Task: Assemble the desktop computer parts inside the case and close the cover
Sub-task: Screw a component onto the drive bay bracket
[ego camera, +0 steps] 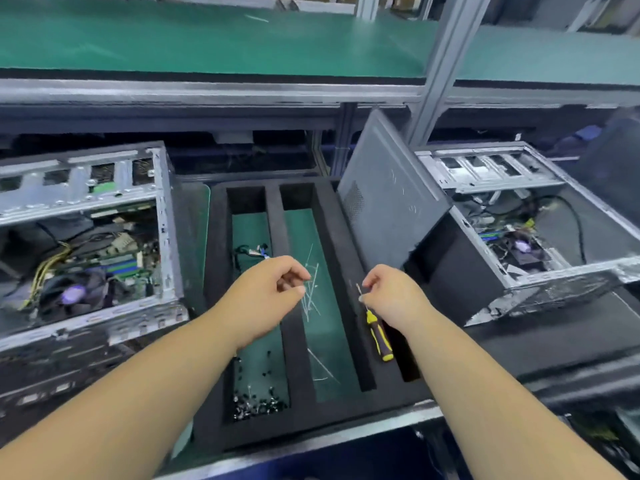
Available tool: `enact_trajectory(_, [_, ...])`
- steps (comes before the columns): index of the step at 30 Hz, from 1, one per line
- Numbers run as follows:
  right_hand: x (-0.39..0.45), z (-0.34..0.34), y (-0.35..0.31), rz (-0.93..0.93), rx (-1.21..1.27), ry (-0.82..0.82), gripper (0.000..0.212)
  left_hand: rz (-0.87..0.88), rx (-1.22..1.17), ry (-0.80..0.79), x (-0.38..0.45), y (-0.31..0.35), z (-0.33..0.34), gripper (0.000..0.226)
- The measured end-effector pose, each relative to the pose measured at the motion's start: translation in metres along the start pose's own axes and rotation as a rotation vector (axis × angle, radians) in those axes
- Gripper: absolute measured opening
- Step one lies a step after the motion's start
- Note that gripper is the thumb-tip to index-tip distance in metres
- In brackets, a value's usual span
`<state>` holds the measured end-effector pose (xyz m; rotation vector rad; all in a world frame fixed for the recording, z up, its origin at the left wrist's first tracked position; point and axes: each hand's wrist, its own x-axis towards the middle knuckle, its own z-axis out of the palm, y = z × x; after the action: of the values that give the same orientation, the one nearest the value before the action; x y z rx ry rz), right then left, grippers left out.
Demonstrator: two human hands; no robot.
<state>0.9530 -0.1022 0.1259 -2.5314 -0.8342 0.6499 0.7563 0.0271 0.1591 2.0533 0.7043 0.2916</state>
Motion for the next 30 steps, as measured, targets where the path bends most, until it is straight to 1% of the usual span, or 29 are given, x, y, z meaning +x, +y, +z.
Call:
enact_trajectory(4, [0.009,0.011,0.026,0.039,-0.224,-0.158,0.031,-0.104,0.007,0.041,-0.005,-0.026,0.012,0.024])
enact_trajectory(6, [0.014,0.018,0.032,0.055,-0.296,-0.203,0.038,-0.152,-0.003,0.073,-0.007,-0.041,0.012,0.025])
enact_trajectory(10, [0.022,0.029,0.03,0.083,-0.353,-0.251,0.037,-0.224,-0.012,0.128,-0.008,-0.065,0.015,0.024])
enact_trajectory(13, [0.026,0.032,0.026,0.056,-0.409,-0.218,0.032,-0.247,-0.028,0.138,-0.01,-0.077,0.019,0.023])
enact_trajectory(15, [0.028,0.033,0.023,0.035,-0.329,-0.196,0.027,-0.251,-0.029,0.143,-0.012,-0.084,0.02,0.024])
enact_trajectory(18, [0.025,0.034,0.018,0.021,-0.037,-0.177,0.015,-0.262,-0.027,0.131,-0.016,-0.09,0.023,0.024])
enact_trajectory(20, [0.021,0.033,0.013,-0.04,0.027,-0.135,0.009,-0.279,-0.038,0.122,-0.021,-0.095,0.024,0.025])
enact_trajectory(24, [0.021,0.034,0.002,-0.147,-0.048,-0.086,0.01,-0.304,-0.05,0.13,-0.028,-0.102,0.024,0.023])
enact_trajectory(26, [0.022,0.037,-0.002,-0.177,-0.069,-0.095,0.012,-0.313,-0.053,0.141,-0.03,-0.105,0.024,0.023])
enact_trajectory(30, [0.028,0.053,-0.012,-0.204,-0.224,-0.135,0.012,-0.337,-0.045,0.136,-0.034,-0.11,0.026,0.023])
